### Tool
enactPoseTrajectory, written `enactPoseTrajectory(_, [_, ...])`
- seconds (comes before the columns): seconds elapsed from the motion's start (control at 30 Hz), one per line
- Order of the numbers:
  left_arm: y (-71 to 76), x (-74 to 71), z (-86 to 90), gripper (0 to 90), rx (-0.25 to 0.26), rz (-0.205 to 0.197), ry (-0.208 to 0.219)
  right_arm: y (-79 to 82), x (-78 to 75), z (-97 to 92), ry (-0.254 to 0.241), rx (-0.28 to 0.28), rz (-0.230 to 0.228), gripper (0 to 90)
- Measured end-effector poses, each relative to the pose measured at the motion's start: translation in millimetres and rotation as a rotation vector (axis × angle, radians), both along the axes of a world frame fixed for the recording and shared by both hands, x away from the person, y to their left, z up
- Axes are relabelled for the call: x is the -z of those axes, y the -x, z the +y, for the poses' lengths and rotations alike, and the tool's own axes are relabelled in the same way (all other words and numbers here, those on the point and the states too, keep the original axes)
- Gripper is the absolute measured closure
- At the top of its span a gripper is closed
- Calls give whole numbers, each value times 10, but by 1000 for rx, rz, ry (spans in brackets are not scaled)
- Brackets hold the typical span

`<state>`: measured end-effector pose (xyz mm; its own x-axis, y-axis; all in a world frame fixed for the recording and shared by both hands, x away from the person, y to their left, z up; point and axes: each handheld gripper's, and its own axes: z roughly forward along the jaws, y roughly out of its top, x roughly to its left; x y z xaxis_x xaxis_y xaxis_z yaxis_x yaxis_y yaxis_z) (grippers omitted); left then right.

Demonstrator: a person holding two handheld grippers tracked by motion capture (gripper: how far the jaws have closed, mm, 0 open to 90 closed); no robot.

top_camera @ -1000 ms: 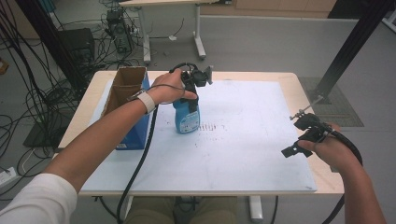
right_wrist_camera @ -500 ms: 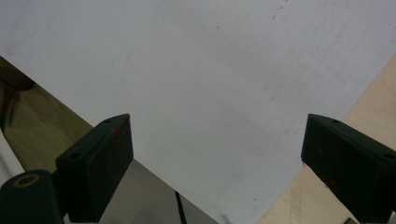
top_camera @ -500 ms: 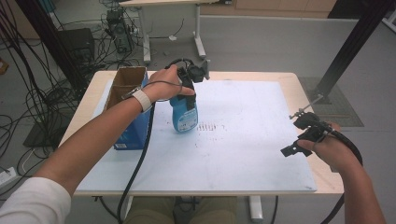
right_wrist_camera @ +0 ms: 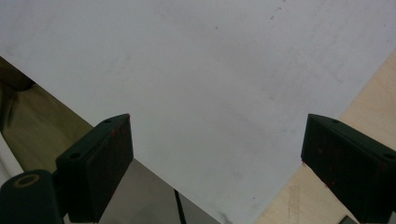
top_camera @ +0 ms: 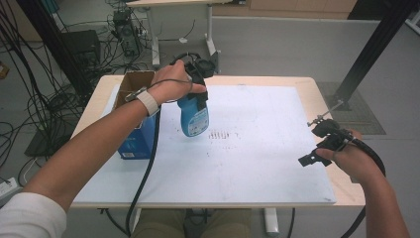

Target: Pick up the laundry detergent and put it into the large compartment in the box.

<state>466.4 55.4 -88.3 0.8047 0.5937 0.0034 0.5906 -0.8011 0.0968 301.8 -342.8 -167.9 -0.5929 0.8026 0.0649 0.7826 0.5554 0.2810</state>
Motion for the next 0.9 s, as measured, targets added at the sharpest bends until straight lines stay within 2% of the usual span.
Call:
enactPoseTrajectory(0.33, [6, -245, 70, 386, -70, 16, -3, -17, -42, 51, 6, -14, -7, 91])
enactPoseTrajectory(0.9, [56, -546, 131, 386, -145, 22, -5, -5, -66, 83, 10, -28, -17, 91])
